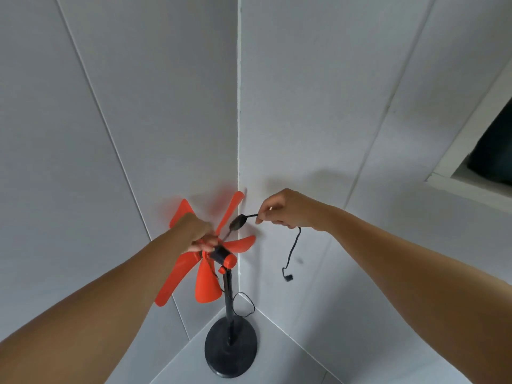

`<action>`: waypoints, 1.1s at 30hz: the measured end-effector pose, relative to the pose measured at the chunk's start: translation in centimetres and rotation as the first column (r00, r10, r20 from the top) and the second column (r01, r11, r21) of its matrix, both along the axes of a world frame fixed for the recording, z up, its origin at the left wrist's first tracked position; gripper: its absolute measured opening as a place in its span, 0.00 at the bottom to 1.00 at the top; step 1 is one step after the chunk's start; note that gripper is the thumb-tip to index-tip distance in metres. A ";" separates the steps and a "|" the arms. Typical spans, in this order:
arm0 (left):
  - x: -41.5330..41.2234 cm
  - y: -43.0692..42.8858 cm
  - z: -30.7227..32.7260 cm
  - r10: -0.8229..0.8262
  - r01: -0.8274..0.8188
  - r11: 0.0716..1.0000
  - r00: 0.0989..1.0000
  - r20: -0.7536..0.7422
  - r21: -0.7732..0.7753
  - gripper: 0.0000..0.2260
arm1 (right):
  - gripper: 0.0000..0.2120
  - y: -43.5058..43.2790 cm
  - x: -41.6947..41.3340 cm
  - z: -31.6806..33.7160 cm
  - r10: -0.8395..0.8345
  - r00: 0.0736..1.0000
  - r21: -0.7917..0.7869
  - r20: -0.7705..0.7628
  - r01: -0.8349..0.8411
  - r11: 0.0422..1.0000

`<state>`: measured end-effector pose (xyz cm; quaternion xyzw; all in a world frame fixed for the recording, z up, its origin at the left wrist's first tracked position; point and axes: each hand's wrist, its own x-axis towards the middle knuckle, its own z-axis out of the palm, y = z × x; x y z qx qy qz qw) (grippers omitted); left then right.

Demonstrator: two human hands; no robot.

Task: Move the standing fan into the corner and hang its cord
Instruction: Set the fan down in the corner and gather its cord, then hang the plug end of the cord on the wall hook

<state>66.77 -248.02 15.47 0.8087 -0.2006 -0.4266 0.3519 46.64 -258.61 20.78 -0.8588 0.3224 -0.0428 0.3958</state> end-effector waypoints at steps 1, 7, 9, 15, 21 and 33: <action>-0.6 -0.5 0.5 -0.019 0.035 0.995 0.987 0.158 -0.096 0.10 | 0.09 0.0 0.3 0.2 0.017 1.000 -0.065 -0.014 -0.018 0.998; -4.8 -2.9 3.8 -0.390 0.410 0.782 0.909 0.143 -0.470 0.16 | 0.11 -0.6 1.7 1.3 -0.043 0.999 -0.342 -0.011 0.037 0.939; -5.3 -3.3 4.2 -0.457 0.517 0.754 0.856 0.242 -0.404 0.15 | 0.11 -1.3 1.5 2.1 -0.071 0.997 -0.399 -0.022 0.056 0.915; -4.3 -3.5 6.3 -0.404 0.610 0.739 0.741 0.536 -0.287 0.07 | 0.12 -2.3 -1.2 3.4 -0.125 0.991 -0.346 0.054 0.136 0.928; -3.2 -4.4 8.4 -0.030 0.270 0.831 0.896 0.444 -0.487 0.12 | 0.09 -2.4 -1.8 5.0 -0.262 0.940 -0.341 0.217 0.325 0.882; -0.2 -3.2 11.4 -0.054 0.107 0.948 0.982 0.182 -0.300 0.07 | 0.11 -4.0 -4.7 10.3 -0.281 0.921 -0.403 0.269 0.373 0.836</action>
